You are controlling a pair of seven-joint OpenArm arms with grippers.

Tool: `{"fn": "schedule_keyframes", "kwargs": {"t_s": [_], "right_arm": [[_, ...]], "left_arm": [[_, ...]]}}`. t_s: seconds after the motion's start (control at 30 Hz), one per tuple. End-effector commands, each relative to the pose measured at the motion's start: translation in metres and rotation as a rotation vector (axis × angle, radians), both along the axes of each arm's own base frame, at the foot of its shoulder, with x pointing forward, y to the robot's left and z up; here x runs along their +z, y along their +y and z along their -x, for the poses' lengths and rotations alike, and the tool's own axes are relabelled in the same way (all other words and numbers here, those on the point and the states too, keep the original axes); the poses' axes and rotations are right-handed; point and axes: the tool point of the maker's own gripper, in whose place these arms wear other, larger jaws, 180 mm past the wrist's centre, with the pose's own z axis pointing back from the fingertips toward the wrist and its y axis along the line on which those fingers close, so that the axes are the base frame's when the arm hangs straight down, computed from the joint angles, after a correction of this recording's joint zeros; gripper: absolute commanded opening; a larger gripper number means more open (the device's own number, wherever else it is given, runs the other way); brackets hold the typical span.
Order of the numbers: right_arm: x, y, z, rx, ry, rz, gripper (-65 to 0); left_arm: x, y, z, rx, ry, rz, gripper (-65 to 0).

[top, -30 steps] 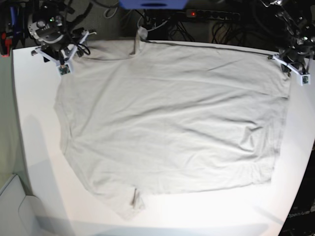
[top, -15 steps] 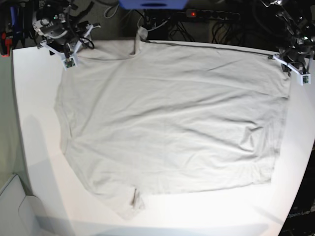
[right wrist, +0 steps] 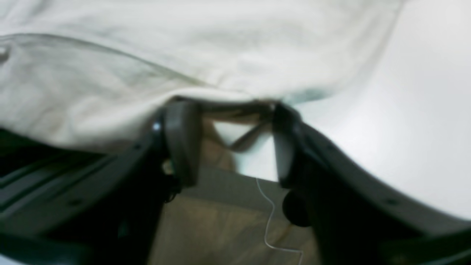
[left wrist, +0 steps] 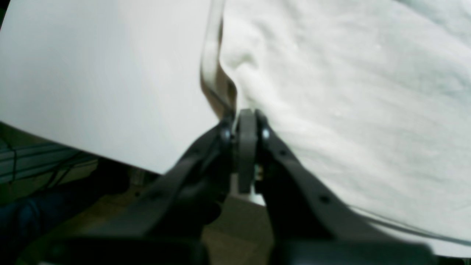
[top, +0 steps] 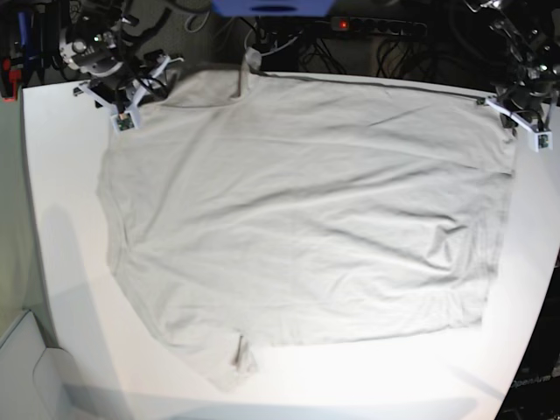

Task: Layout the t-shirt on the table in an organized manner, then fold the t-shirt properly
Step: 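Lift the collar-side edge with both grippers and fold it over the shirt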

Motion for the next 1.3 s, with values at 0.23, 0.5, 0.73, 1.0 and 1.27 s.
{"fn": "schedule_keyframes", "kwargs": {"t_s": [0.23, 0.5, 0.73, 1.0, 1.27], "right_arm": [[-0.008, -0.007, 0.017, -0.002, 0.084, 0.048, -65.0], [0.02, -0.015, 0.0, 0.002, -0.002, 0.098, -65.0], [0.035, -0.018, -0.018, -0.001, -0.06, 0.119, -65.0], [0.049, -0.025, -0.039, 0.0, -0.118, 0.145, -65.0], [0.063, -0.039, -0.06, 0.016, -0.169, 0.19, -65.0]], "left_arm": [[0.011, 0.008, -0.005, 0.0, -0.033, -0.027, -64.7], [0.016, 0.009, -0.008, -0.003, -0.041, -0.037, -64.7], [0.032, 0.008, -0.009, -0.025, -0.062, -0.08, -64.7], [0.05, 0.0, -0.002, -0.05, -0.08, -0.127, -64.7], [0.073, -0.008, -0.006, -0.067, -0.125, -0.175, -64.7]]}}
